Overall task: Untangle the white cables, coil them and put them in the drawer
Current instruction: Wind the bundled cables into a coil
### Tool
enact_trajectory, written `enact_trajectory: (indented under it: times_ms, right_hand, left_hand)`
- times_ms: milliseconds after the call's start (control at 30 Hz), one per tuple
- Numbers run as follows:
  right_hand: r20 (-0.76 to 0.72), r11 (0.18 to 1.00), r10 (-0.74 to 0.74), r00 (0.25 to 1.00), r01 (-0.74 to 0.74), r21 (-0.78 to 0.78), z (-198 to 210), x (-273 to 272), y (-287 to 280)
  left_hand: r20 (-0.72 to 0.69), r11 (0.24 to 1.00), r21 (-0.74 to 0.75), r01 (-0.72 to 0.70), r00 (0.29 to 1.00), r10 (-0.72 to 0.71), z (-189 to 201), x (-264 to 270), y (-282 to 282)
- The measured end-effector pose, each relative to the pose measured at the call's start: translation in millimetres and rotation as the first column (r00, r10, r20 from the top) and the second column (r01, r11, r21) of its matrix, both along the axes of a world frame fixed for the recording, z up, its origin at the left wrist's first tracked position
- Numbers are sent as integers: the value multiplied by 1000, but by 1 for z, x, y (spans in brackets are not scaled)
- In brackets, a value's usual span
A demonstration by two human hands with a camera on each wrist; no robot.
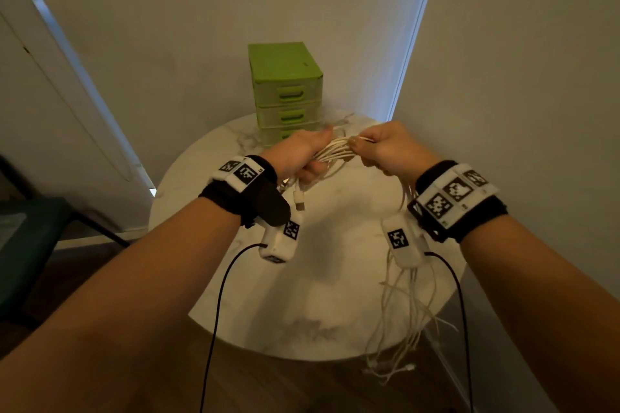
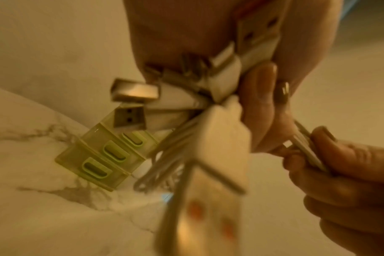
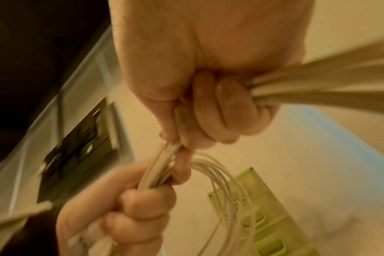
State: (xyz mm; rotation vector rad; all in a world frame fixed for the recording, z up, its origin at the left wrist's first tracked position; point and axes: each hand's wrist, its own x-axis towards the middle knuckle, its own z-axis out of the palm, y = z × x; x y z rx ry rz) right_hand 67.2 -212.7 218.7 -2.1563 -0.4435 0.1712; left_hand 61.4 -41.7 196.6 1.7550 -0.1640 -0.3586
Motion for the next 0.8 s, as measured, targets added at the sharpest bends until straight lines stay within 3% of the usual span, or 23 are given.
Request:
enact_trajectory:
  times_ms: [67,200,400,700,800]
  right_hand:
    - [12,999,33,999,-33,-11,0,2,-1]
    - [-238,986,157,959,-140,87,1,7,-18]
    - [-162,992,120,979,-111,66,-14,6,-13]
    - [-257,980,160,953,-123,154,-15,13,-30]
    - [-304,989,127,944,-96,114,-17,13,-37]
  left_hand:
    - [-24,998,41,51,998,-50,-1,0,5]
    - [-28,1000,-5,19,999,-19,1,4,28]
    - [-1,995,96,5,1000,-5,4,2,35]
    - [16,1000,4,7,1000,-7,13,-3,70]
    - [15,998,63,-19,1000,19,14,-4,72]
